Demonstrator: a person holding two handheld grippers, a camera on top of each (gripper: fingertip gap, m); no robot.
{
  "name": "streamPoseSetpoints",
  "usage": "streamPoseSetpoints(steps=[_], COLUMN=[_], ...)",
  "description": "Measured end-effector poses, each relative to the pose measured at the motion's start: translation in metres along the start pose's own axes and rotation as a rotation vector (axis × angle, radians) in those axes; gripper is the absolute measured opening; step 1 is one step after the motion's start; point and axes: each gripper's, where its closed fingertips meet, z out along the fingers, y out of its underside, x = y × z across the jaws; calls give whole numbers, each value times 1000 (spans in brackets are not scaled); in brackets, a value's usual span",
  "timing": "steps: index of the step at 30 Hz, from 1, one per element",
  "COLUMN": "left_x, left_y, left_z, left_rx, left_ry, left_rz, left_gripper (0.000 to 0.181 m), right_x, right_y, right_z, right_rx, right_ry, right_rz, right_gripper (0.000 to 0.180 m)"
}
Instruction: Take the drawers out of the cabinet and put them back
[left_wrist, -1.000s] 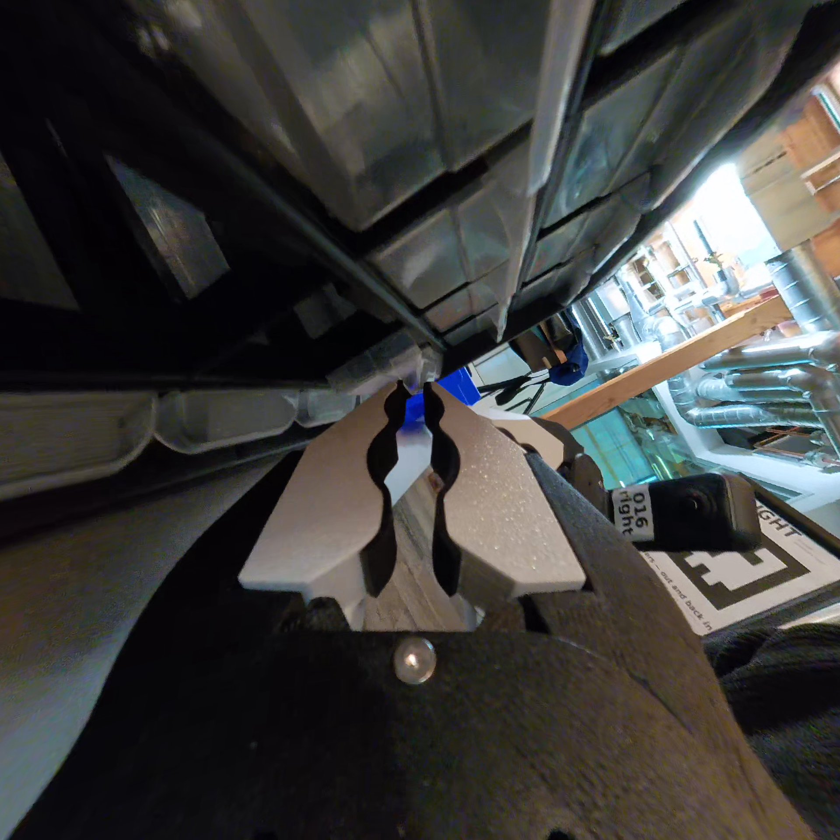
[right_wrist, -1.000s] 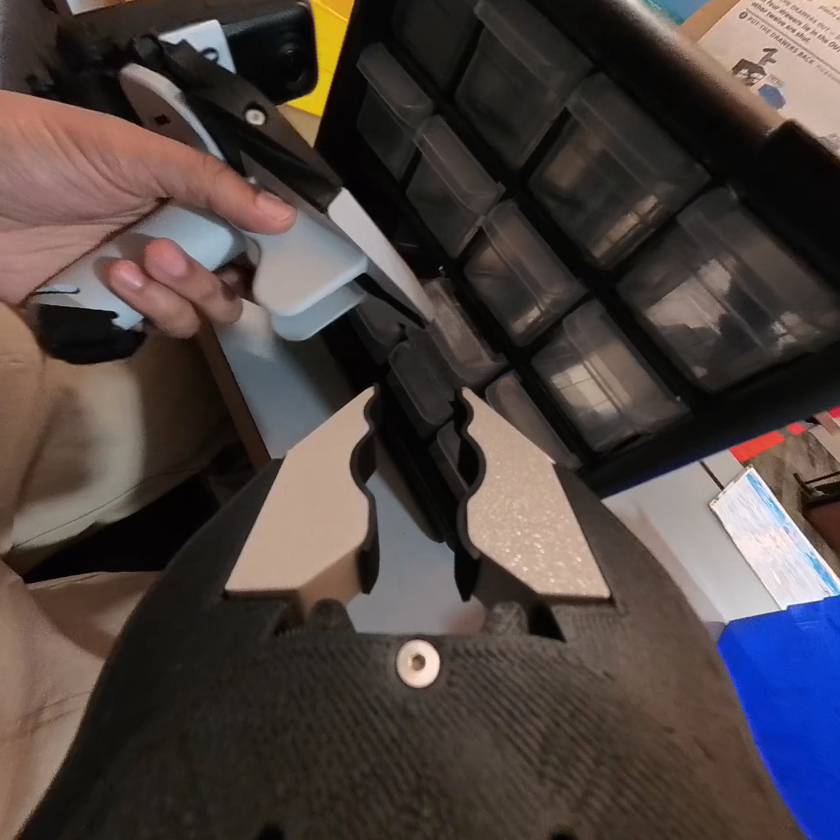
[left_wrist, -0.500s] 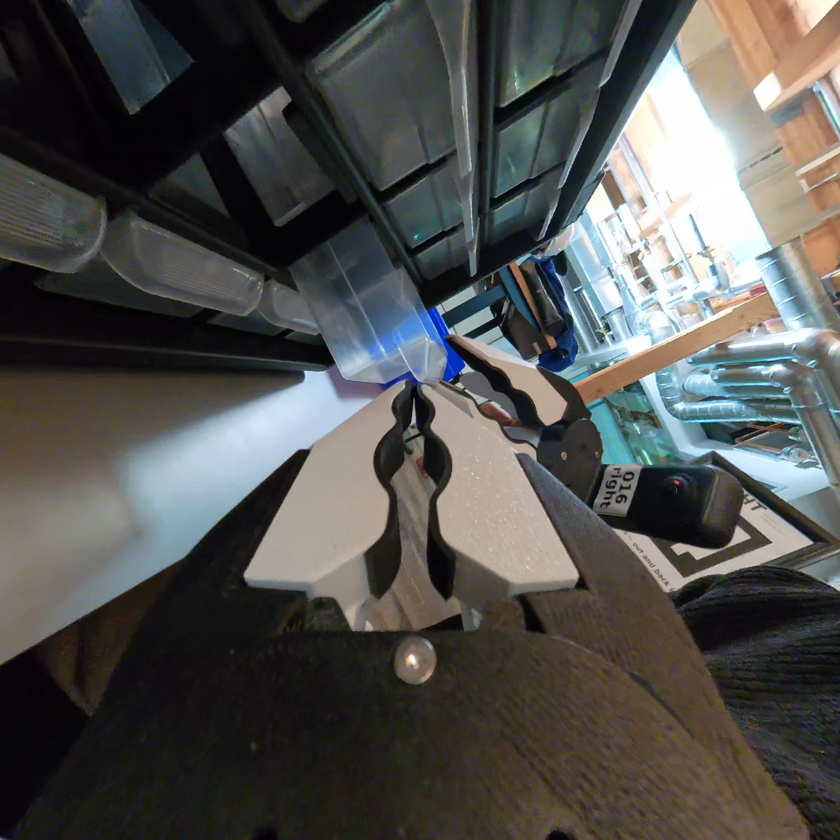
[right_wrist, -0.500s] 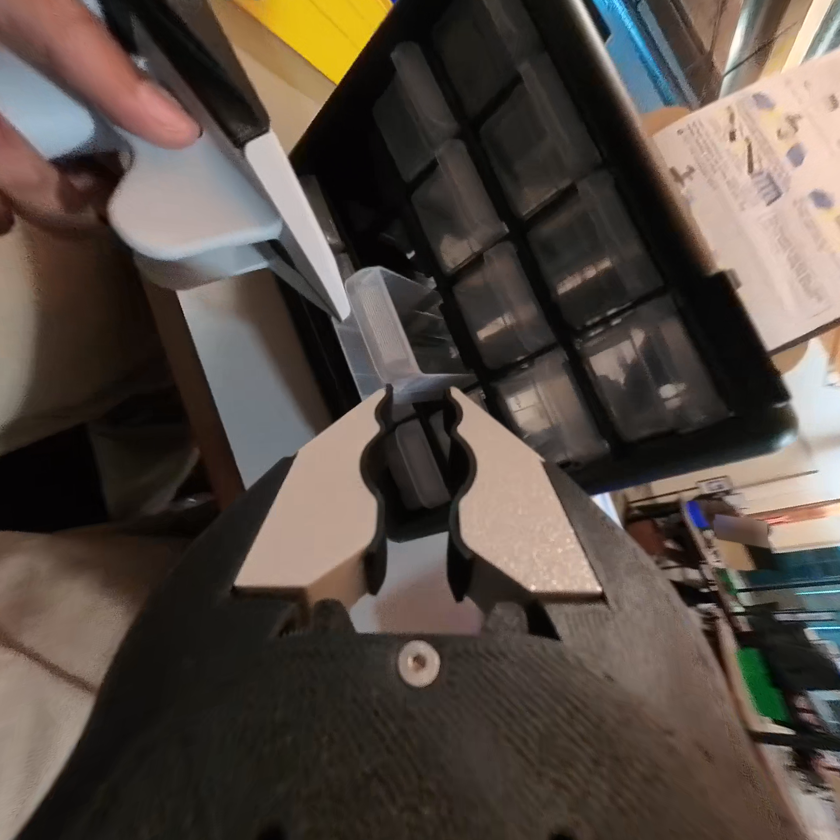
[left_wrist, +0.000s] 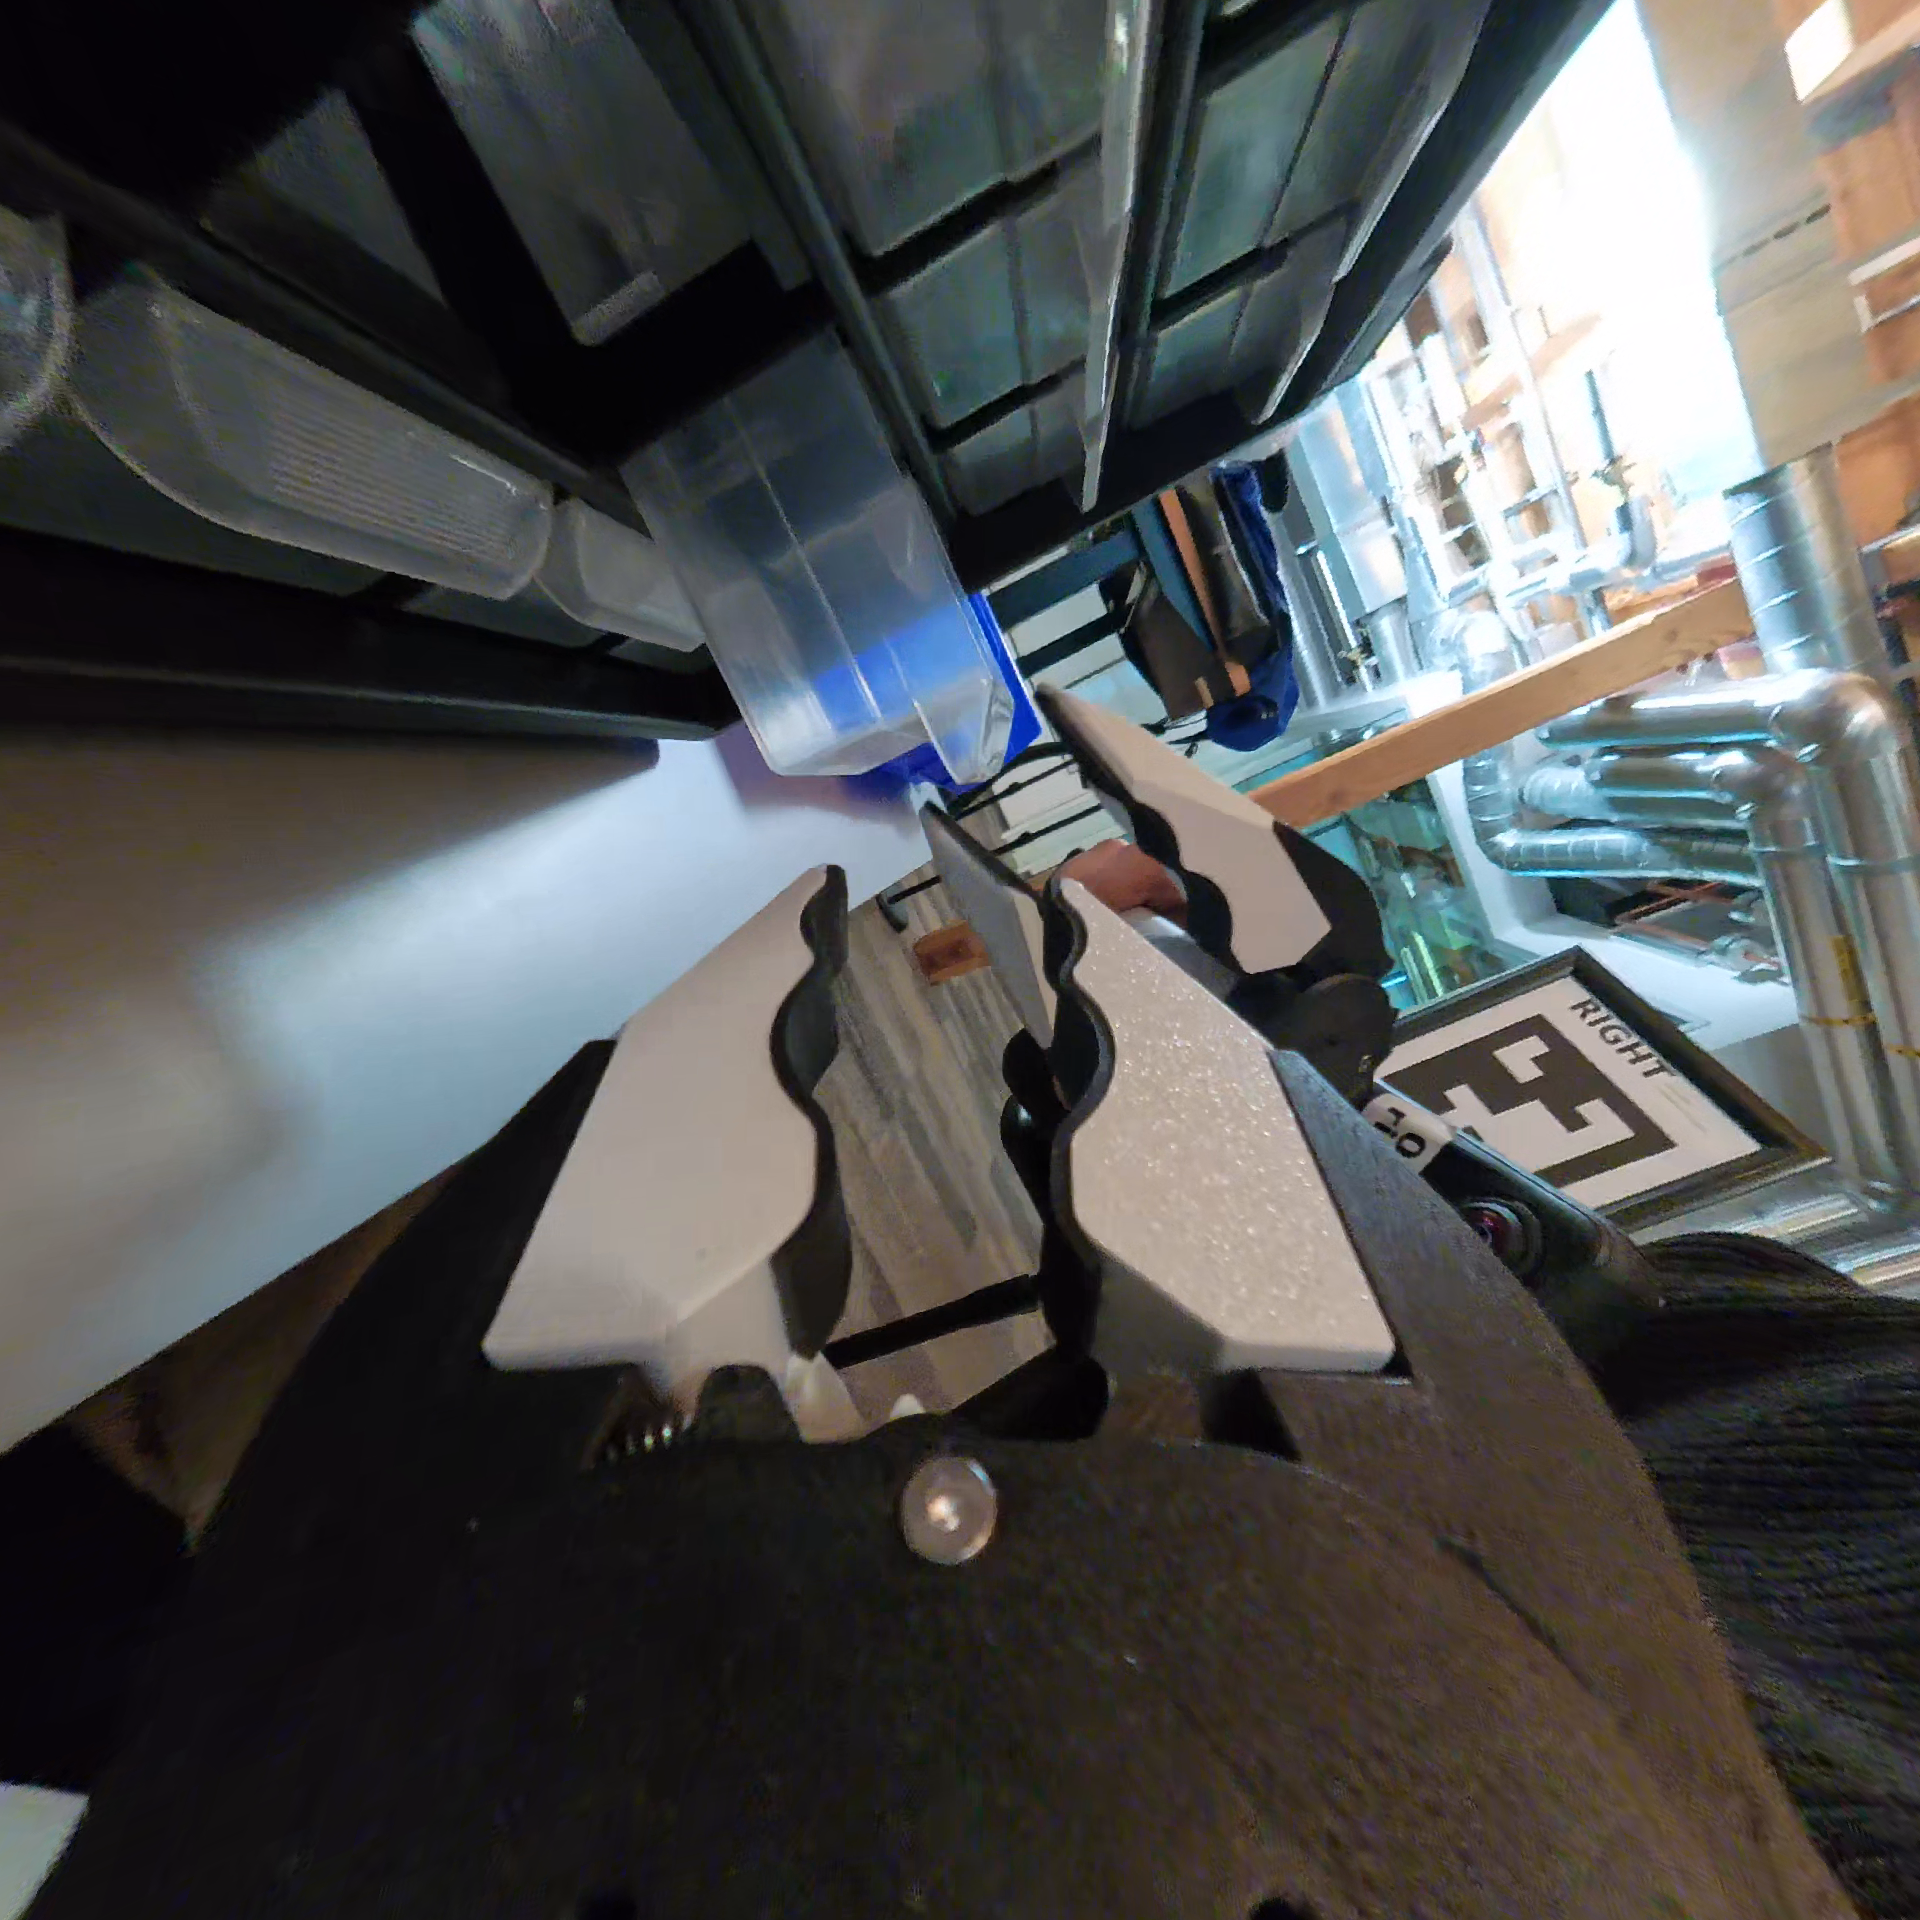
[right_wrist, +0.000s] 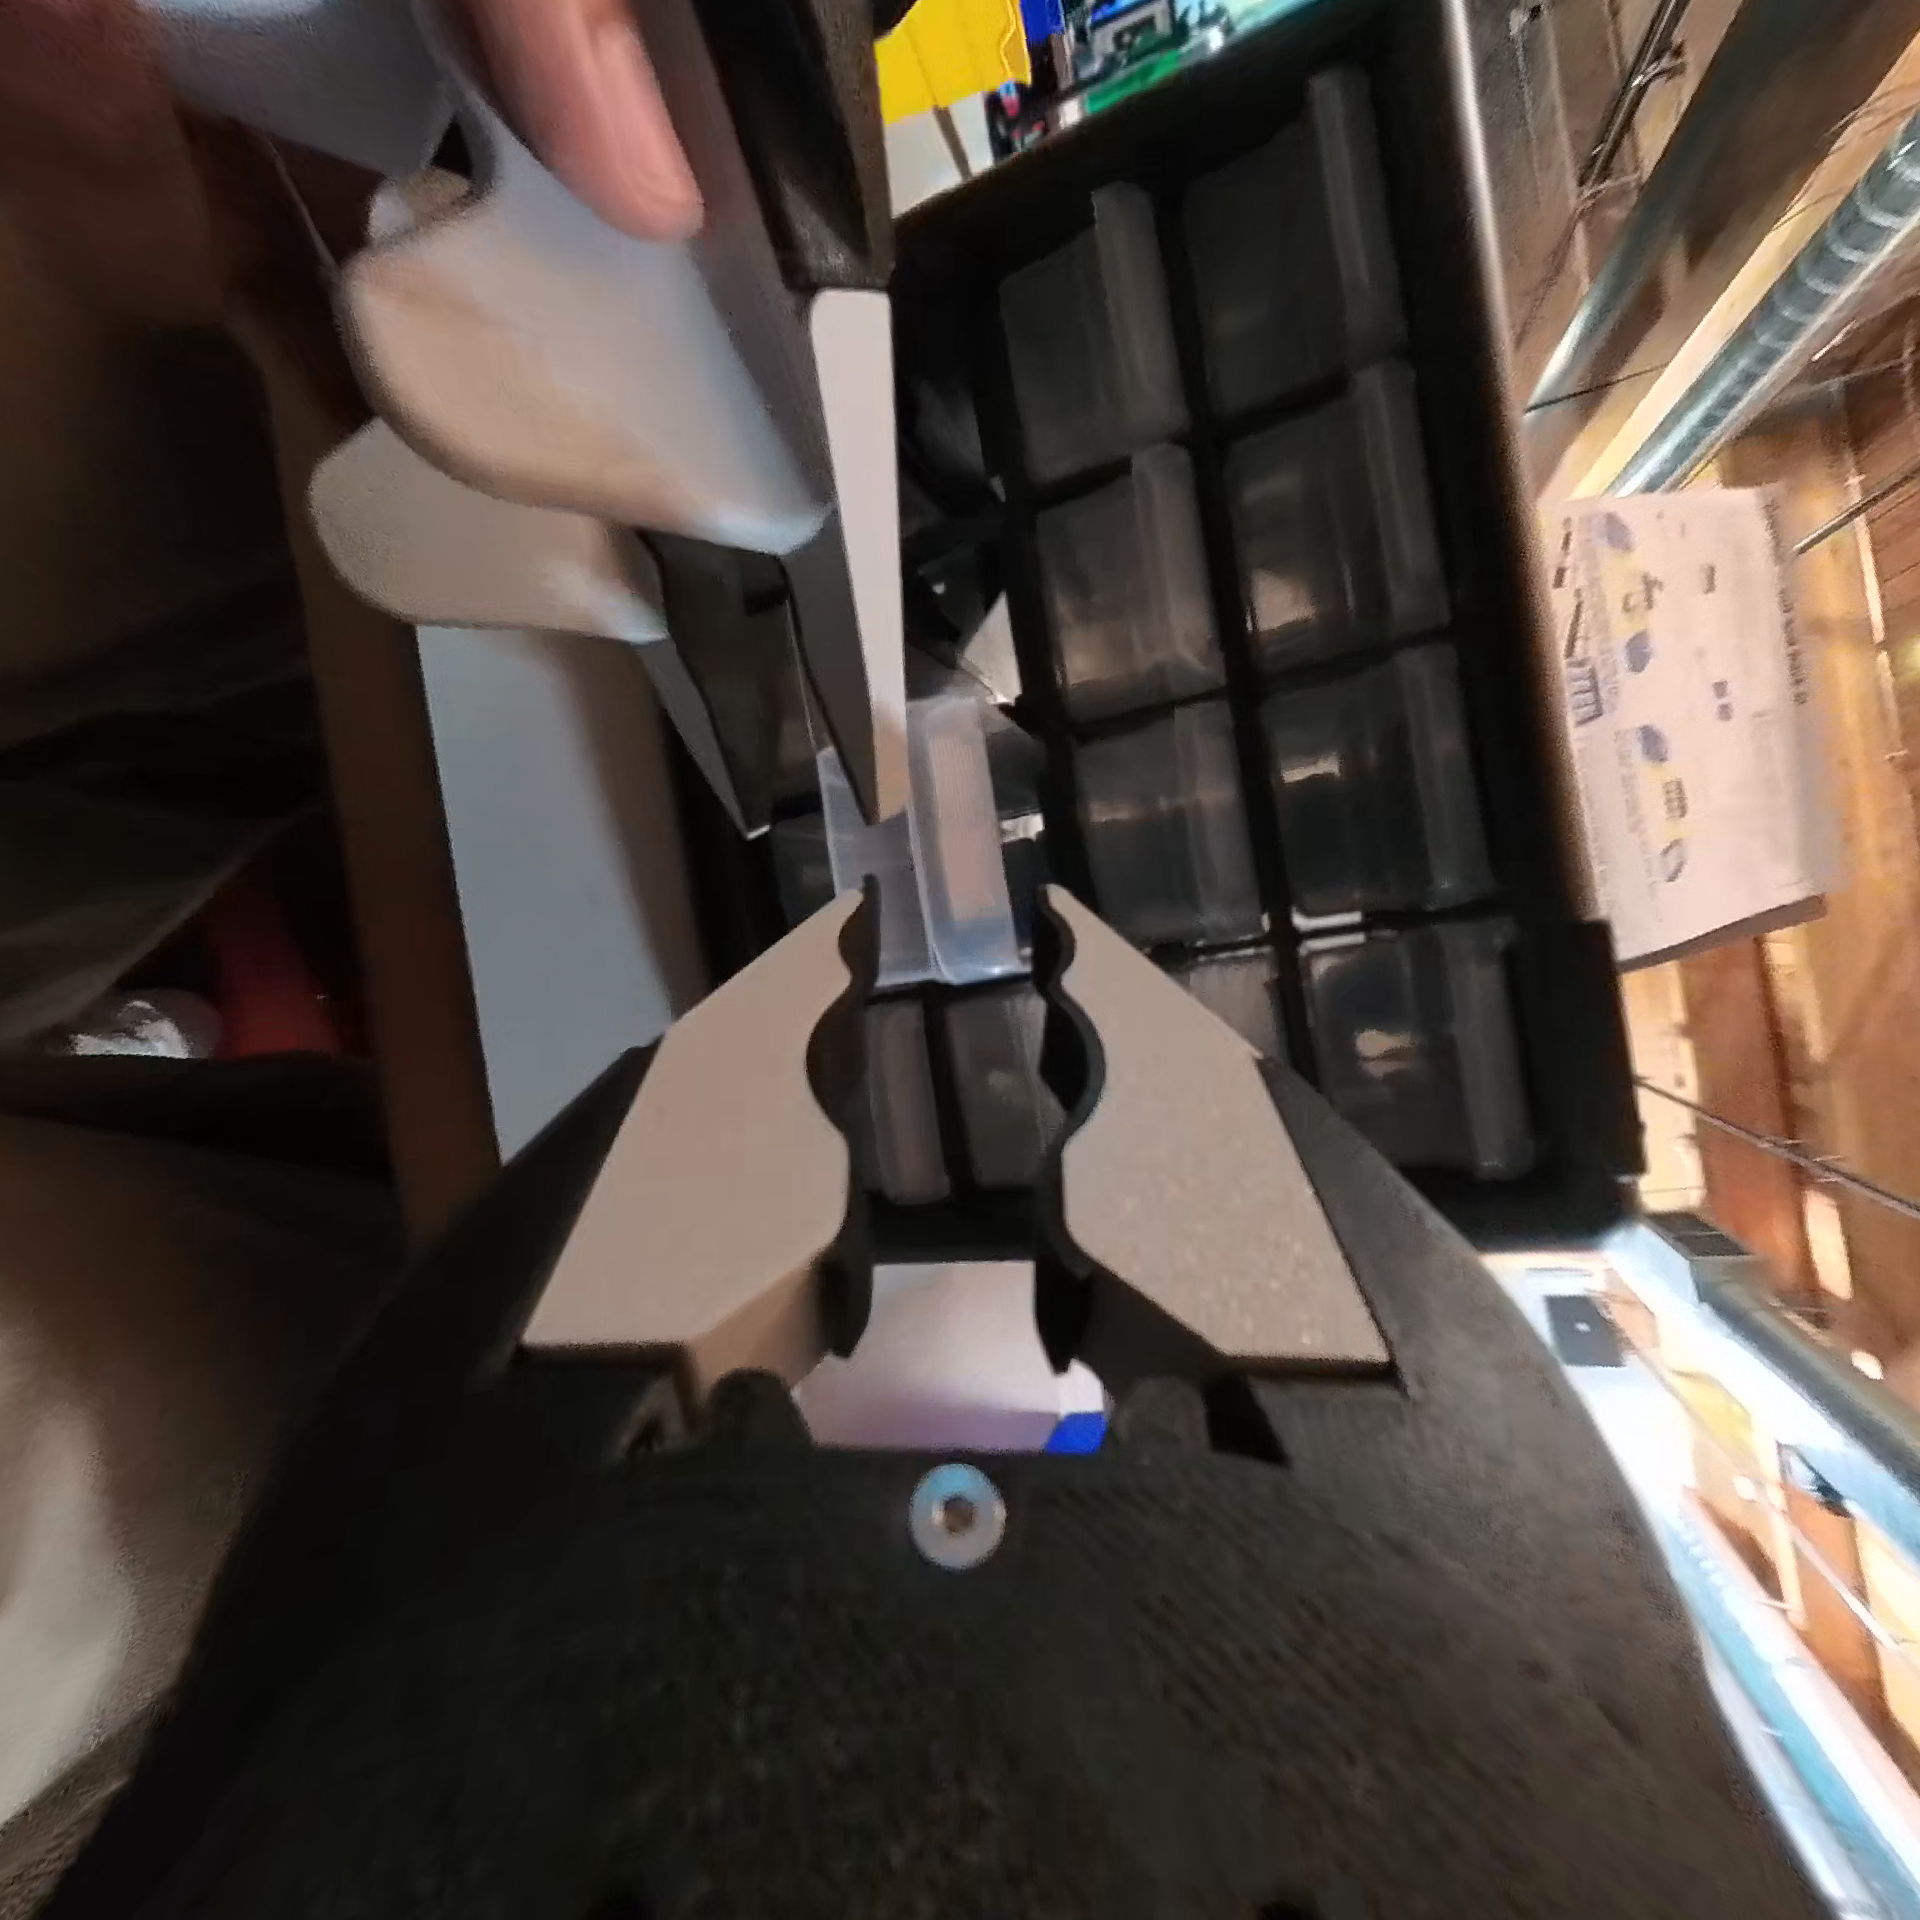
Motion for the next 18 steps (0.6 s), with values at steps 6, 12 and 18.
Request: streamPoseSetpoints(steps=[6,12,18], left_x=[-5,7,9], left_y=[0,-4,-25], left_z=[-6,-11,-38], left_rx=[5,12,109], left_ry=[-21,-2,-60], left_rz=[-9,69,194], left_gripper=[35,42,45], right_x=[5,4,-2], right_y=[6,1,-3], right_z=[14,7,-9], right_rx=[-69,-39,-28], right_ry=[47,3,-13], right_rz=[-51,-8,-21], right_gripper=[18,15,15])
